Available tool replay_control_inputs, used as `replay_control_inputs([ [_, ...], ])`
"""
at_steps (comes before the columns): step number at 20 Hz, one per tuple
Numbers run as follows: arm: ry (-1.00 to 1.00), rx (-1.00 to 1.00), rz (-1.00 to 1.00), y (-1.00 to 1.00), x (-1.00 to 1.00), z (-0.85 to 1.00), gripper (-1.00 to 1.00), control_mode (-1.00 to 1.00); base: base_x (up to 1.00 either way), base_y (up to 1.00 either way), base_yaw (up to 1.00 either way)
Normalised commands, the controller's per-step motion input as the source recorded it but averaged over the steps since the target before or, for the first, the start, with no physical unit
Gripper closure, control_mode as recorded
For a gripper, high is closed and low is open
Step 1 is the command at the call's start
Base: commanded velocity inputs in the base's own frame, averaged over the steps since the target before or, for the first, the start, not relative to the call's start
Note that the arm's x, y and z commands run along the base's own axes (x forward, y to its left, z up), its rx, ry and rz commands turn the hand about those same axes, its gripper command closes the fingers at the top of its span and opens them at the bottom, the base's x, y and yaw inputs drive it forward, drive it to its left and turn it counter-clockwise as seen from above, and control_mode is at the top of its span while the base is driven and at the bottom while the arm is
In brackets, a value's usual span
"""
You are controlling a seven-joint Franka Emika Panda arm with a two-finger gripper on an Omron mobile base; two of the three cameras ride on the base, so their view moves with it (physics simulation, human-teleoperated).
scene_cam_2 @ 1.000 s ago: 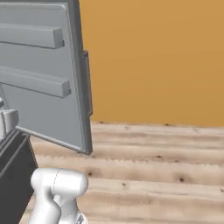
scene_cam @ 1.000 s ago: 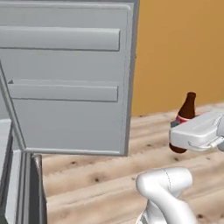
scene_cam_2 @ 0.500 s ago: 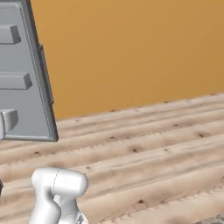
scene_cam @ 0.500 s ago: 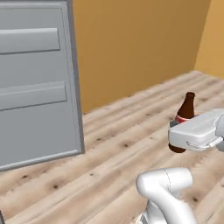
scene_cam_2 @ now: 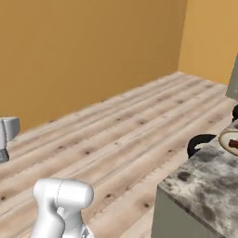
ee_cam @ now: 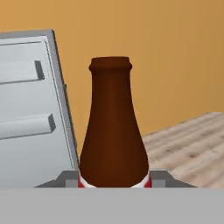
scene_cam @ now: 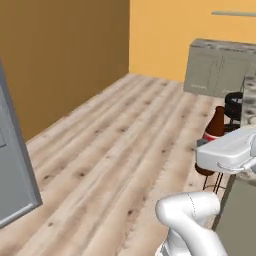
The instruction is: Open the fridge, grab two sodas, and place both sodas inside the bowl with ice on the dining counter.
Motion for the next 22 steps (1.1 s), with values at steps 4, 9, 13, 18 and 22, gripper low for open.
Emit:
replay_control_inputs([
  [4,0.0,0.0,0.0,0.0,0.0,0.0,1.0,1.0,0.02,0.0,-0.75],
  [9,0.0,0.0,0.0,0.0,0.0,0.0,1.0,1.0,0.33,0.0,-0.67],
  [13,0.0,0.0,0.0,0.0,0.0,0.0,1.0,1.0,0.89,0.38,-0.5],
  [18,0.0,0.0,0.0,0.0,0.0,0.0,1.0,1.0,0.96,0.57,-0.33],
  [22,0.0,0.0,0.0,0.0,0.0,0.0,1.0,1.0,0.72,0.74,-0.32],
])
